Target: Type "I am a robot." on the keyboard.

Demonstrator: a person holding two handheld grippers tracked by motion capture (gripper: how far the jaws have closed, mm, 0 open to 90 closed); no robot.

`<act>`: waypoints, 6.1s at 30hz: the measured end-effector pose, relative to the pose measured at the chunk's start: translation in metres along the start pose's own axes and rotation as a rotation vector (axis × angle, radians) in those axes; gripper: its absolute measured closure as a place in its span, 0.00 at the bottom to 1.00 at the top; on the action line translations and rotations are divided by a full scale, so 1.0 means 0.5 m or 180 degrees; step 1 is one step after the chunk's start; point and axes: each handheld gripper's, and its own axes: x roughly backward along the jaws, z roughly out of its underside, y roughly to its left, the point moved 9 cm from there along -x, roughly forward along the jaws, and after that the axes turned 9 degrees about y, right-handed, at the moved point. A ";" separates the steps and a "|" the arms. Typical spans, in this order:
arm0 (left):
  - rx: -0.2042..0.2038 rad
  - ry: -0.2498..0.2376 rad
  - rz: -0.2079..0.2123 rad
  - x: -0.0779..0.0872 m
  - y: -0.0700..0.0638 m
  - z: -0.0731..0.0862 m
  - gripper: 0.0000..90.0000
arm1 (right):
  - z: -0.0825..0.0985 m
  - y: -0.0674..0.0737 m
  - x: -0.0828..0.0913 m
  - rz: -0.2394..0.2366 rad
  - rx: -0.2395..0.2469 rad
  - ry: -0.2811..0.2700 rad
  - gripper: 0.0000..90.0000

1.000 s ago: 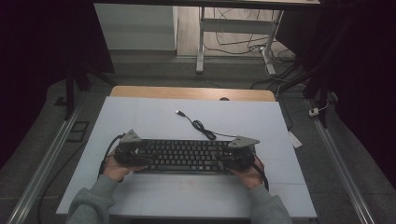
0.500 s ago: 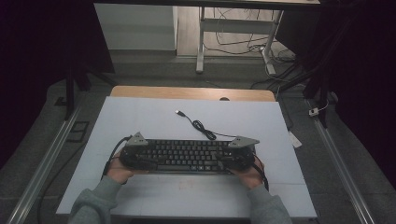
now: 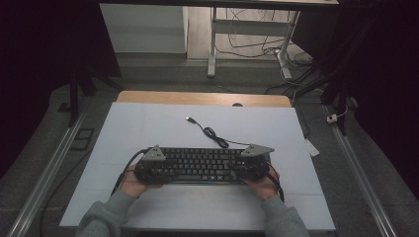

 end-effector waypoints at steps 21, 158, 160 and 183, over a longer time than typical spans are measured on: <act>-0.0138 0.0283 -0.0001 -0.060 -0.020 0.017 0.99 | 0.001 -0.001 -0.001 0.0012 0.0016 0.0017 0.60; 0.0429 -0.0022 -0.0435 -0.041 0.102 -0.011 0.81 | 0.007 -0.006 0.013 0.0035 -0.0014 -0.0036 0.59; 0.0418 -0.0063 -0.0432 -0.031 0.098 -0.013 0.69 | 0.006 -0.006 0.015 0.0041 -0.0018 -0.0044 0.59; 0.0407 -0.0044 -0.0213 0.016 0.073 0.003 0.31 | 0.007 -0.005 0.019 0.0035 0.0016 -0.0076 0.59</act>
